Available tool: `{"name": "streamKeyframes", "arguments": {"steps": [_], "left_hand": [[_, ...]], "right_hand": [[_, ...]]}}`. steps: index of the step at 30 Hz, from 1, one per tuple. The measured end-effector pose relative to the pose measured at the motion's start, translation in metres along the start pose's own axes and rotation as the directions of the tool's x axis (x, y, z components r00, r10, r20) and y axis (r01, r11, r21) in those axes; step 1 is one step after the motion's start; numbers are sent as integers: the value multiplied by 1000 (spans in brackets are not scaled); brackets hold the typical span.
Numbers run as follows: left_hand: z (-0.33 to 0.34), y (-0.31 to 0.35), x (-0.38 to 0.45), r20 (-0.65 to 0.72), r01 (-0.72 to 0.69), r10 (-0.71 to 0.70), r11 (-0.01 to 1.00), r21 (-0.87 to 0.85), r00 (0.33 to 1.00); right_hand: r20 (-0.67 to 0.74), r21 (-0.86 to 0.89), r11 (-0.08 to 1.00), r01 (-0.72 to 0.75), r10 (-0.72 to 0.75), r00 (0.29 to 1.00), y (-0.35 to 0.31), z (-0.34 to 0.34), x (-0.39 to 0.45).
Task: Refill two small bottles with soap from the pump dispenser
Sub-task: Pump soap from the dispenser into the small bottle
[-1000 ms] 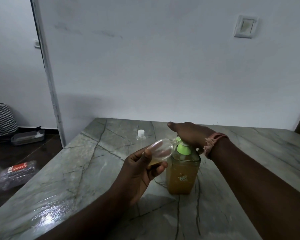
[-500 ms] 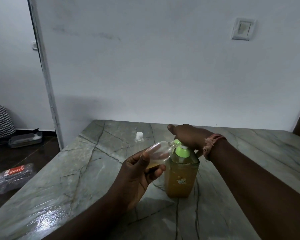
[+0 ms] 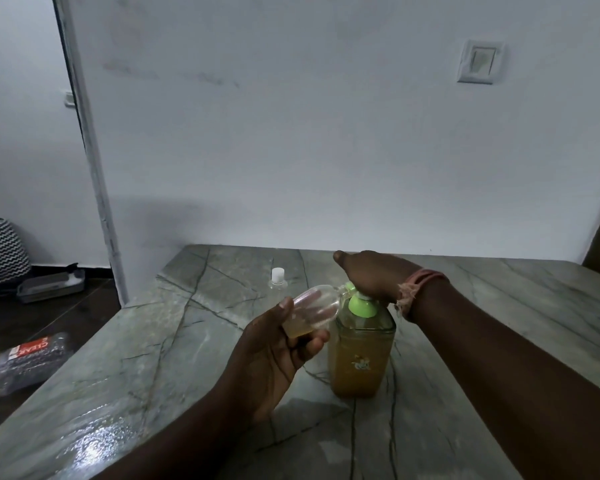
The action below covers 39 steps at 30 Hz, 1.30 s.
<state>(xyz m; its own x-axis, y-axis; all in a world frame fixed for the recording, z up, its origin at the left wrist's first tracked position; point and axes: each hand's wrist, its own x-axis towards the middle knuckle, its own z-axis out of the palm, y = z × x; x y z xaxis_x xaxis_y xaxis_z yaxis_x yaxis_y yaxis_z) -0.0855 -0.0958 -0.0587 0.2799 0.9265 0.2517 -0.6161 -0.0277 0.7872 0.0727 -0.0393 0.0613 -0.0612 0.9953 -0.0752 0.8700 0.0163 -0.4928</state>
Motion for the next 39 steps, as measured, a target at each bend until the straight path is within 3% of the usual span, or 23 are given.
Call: {"name": "streamKeyframes", "arguments": {"steps": [2,5,9,13,20,24,30,36,39], "left_hand": [[1,0,-2,10,-11,10,1000,7,1000],[2,0,-4,-20,-22,22,999,31,1000],[1,0,0,-48,-14,16,999,49,999],[1,-1,2,-26,-17,19,997,81,999],[4,-1,-1,-31,-27,32,990,138,999],[4,-2,0,-43,-16,21,993,119,999],[2,-2,1,-42,-16,21,994,105,999],[3,-3,1,-35,-15,18,997,80,999],[0,-2,1,-17,-18,19,998,60,1000]], "right_hand": [[75,1,1000,15,-15,997,2,-3,-3],[135,145,986,-80,60,989,5,-10,3],[51,245,965,-91,81,995,7,-14,15],[-159,30,999,33,-28,987,13,1,26],[-363,-227,973,-28,-58,930,3,1,23],[-379,-278,960,-23,-88,921,1,-2,23],[-333,-179,984,-22,-39,942,8,6,28],[-391,-361,933,-8,-144,909,-2,-3,23],[-395,-283,959,15,-131,909,2,3,27]]}}
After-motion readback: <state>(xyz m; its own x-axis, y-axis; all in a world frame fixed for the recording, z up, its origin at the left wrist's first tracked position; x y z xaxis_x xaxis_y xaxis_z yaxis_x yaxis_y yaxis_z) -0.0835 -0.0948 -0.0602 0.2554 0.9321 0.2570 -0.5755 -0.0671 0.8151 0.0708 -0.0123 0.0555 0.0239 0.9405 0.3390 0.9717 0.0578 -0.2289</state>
